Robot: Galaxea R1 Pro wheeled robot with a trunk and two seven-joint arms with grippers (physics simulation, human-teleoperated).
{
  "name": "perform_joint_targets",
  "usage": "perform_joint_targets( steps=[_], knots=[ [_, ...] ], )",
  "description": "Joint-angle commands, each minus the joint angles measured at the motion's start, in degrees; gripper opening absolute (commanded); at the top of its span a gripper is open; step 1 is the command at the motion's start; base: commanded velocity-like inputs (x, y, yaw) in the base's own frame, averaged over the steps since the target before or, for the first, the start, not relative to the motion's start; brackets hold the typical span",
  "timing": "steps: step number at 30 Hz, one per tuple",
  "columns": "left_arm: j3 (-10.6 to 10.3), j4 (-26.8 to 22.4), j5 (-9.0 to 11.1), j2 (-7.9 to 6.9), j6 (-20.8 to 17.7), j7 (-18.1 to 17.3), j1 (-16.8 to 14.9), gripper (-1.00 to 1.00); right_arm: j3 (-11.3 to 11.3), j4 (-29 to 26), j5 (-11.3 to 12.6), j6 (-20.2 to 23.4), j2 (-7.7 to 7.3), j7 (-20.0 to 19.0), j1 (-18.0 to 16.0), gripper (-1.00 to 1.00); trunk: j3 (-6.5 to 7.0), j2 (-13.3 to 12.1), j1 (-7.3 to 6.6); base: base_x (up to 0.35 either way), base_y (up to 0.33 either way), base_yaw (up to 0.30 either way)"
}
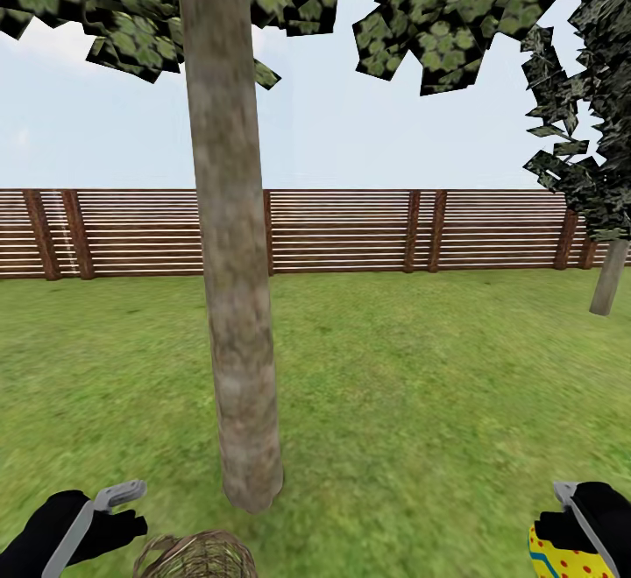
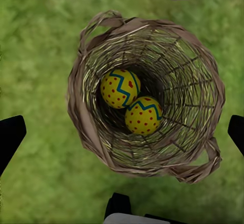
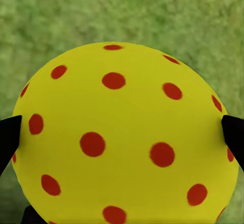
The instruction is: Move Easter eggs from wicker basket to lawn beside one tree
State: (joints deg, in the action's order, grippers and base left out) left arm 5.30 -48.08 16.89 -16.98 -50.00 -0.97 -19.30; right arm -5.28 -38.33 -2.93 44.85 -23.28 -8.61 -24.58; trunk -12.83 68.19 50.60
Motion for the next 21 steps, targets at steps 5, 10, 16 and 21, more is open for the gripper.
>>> perform_joint_targets(
  steps=[5, 10, 16, 21],
  knots=[
    [0.0, 0.0, 0.1, 0.05, -0.3, -0.1, 0.0, 1.0, -0.3, -0.1, -0.2, -2.4, -0.2, -0.5, 0.0, -1.0, -0.08, 0.1, 0.01, 0.0, 0.0, 0.0],
    [0.0, -0.1, 0.4, 0.19, -0.2, -0.3, 0.0, 1.0, -3.0, -7.6, -0.1, -11.4, -0.19, -0.7, 0.0, -1.0, -0.08, 0.1, 0.01, 0.0, 0.0, 0.0],
    [0.2, 0.0, 0.6, 0.03, -0.1, -0.3, 0.0, 1.0, -2.6, -18.3, -0.7, -13.9, 5.23, 0.3, -2.0, -1.0, -0.08, 0.1, 0.01, 0.0, 0.0, 0.0],
    [0.4, -0.1, 0.6, -0.07, -0.1, -0.4, 0.0, 1.0, -2.1, -4.7, -2.9, -14.0, 8.99, 6.5, -14.0, -1.0, -0.08, 0.1, 0.01, 0.0, 0.0, 0.0]
  ],
)
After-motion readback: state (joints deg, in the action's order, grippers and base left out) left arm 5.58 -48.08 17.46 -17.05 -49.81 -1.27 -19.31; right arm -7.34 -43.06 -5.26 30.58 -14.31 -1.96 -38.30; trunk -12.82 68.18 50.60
